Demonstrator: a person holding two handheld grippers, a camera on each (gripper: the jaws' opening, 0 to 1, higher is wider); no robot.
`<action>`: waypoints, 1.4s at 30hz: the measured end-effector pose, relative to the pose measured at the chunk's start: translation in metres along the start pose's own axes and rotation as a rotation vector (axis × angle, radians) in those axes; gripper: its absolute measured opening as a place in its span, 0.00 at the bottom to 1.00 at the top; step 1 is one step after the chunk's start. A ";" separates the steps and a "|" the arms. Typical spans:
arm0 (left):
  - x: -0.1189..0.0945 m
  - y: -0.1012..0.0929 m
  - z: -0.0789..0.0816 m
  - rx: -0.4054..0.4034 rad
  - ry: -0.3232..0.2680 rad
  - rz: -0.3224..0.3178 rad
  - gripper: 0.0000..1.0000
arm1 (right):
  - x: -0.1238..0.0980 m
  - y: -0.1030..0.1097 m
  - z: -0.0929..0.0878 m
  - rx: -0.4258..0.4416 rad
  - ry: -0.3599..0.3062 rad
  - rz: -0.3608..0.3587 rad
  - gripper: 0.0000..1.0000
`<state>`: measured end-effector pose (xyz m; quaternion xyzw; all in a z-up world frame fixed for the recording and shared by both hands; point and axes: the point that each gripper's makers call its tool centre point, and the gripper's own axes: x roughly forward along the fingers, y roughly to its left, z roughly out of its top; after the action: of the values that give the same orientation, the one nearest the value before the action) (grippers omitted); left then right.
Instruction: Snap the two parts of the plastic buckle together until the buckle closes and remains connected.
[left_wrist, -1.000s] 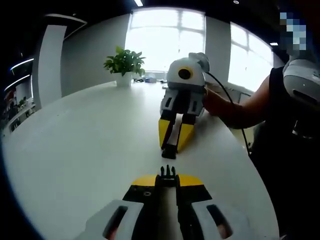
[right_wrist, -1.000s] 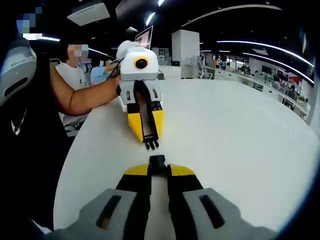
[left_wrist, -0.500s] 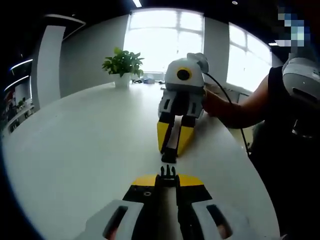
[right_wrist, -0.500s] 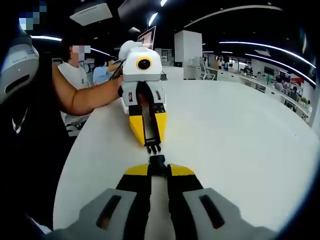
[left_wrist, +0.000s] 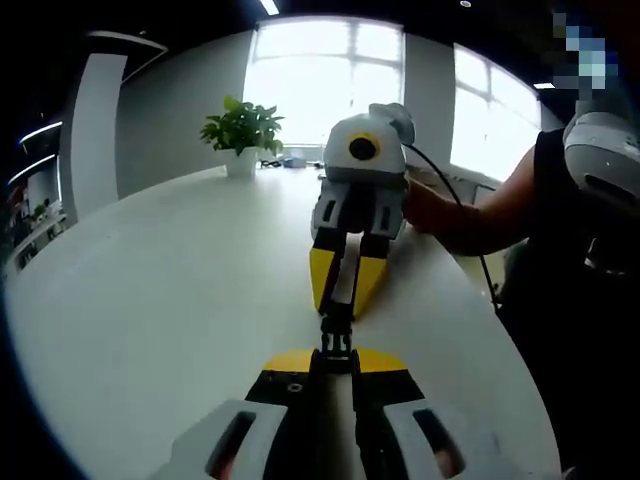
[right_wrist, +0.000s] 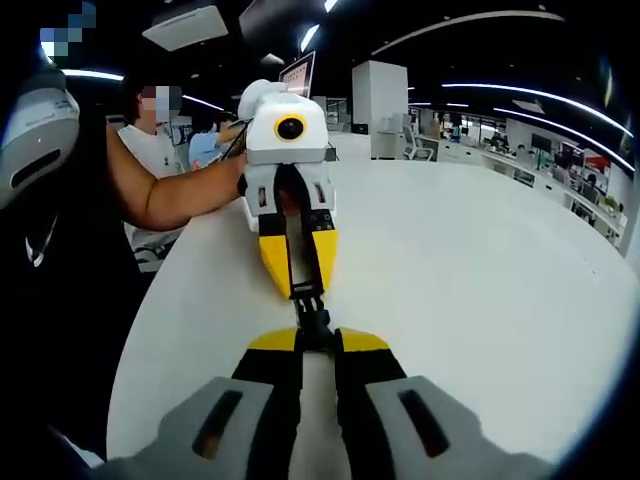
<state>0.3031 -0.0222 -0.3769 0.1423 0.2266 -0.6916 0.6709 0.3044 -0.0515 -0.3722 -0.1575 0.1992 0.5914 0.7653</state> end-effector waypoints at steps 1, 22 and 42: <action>0.000 0.000 0.000 0.000 0.000 0.000 0.10 | 0.000 0.000 0.000 0.001 -0.001 0.000 0.11; 0.002 -0.003 0.000 0.025 -0.006 -0.008 0.10 | 0.002 0.004 0.001 -0.004 -0.009 0.014 0.11; 0.006 -0.006 0.002 0.043 -0.002 -0.014 0.09 | 0.005 0.009 0.002 -0.015 -0.011 0.022 0.10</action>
<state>0.2972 -0.0284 -0.3778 0.1544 0.2121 -0.7010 0.6631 0.2976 -0.0437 -0.3731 -0.1578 0.1924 0.6023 0.7585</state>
